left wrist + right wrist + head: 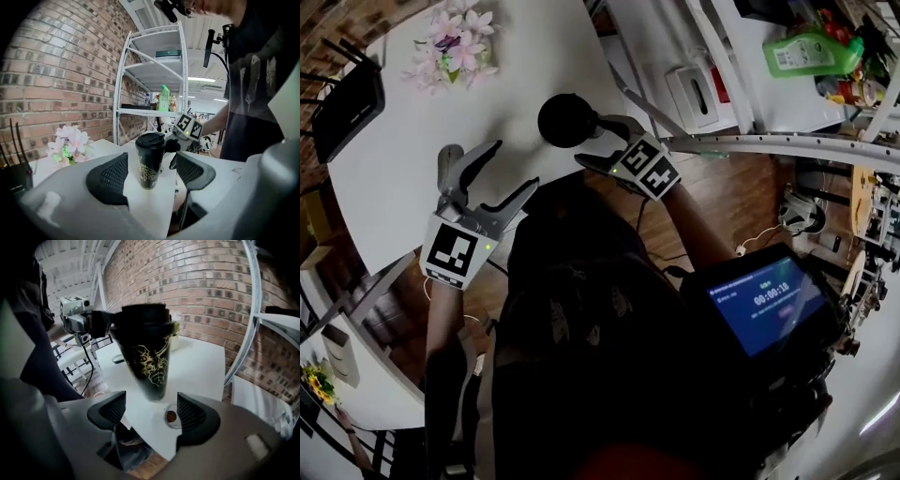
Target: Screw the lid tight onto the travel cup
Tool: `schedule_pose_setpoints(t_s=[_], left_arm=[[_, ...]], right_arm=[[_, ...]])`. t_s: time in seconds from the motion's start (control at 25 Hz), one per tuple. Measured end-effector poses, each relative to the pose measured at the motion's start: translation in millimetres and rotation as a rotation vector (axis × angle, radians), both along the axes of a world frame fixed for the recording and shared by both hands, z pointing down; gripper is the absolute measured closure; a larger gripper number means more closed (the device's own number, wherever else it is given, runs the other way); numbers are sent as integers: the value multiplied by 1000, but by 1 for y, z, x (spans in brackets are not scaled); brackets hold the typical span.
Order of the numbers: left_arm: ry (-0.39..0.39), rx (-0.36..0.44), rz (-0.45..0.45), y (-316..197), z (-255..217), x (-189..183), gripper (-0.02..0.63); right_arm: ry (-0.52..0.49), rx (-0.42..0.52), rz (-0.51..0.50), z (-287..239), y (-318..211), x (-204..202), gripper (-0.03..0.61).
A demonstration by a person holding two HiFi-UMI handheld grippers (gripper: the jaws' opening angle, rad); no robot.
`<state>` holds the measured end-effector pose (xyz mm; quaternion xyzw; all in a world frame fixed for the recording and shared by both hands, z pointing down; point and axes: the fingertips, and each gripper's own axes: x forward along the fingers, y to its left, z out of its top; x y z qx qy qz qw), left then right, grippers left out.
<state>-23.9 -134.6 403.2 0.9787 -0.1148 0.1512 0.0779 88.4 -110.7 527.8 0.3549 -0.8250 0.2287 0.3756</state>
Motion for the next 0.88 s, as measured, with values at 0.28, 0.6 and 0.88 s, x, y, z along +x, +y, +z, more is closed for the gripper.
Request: schedule_pose_setpoints(t_s=[0.28, 0.6, 0.88], left_arm=[[60, 54, -152, -24, -22, -25, 296], [15, 108, -245, -11, -37, -24, 612], [-30, 142, -274, 28, -49, 31, 612]], right_arm=[[38, -10, 49, -16, 33, 14, 547], [0, 22, -11, -30, 39, 23, 572], [-153, 81, -81, -58, 58, 37, 572]])
